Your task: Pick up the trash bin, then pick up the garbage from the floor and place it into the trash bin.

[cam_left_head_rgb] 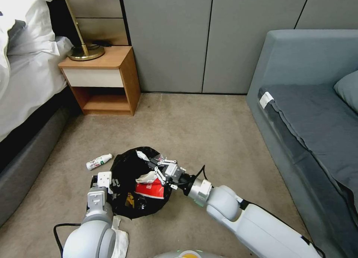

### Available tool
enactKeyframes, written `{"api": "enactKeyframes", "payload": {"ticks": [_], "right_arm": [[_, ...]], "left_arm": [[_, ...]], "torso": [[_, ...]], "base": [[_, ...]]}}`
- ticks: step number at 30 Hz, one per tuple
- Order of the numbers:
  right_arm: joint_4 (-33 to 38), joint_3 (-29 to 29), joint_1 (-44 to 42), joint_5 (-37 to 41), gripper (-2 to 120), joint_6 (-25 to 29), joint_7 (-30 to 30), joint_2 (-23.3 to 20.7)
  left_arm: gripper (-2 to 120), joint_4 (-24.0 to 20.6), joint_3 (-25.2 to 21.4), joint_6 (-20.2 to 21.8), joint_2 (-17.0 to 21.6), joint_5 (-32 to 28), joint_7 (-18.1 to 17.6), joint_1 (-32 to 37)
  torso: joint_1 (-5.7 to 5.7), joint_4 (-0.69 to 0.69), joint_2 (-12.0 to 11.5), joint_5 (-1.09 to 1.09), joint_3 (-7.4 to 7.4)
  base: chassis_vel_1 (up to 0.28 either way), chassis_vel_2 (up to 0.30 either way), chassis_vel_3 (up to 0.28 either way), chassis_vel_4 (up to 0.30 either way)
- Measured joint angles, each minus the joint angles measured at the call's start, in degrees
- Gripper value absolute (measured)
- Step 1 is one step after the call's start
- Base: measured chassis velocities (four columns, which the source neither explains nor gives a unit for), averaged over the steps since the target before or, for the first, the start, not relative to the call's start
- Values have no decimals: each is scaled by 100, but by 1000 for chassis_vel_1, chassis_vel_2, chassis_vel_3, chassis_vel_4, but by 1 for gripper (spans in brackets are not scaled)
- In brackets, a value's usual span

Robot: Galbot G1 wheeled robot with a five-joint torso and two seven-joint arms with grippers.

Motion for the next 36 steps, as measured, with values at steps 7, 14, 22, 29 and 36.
{"api": "enactKeyframes", "payload": {"ticks": [7,14,22,29,36], "right_arm": [[-226,-142,178,-57,25,-34,65,196],[-230,-254,231,-61,49,-72,82,253],[-194,-363,276,-69,80,-132,84,268],[-135,-402,240,-85,102,-137,86,173],[397,-182,186,-86,113,-159,165,14]], "left_arm": [[1,0,41,-1,-25,35,4,0],[1,2,45,-1,-44,41,7,-20],[1,31,48,-1,-57,47,8,-44],[1,35,44,-2,-57,46,10,-61],[1,37,11,-1,-34,37,14,-53]], "torso": [[0,0,0,0,0],[0,0,0,1,0],[0,0,0,1,0],[0,0,0,1,0],[0,1,0,2,0]], "base": [[0,0,0,0],[0,0,0,0],[0,0,0,0],[0,0,0,0],[0,0,0,0]]}}
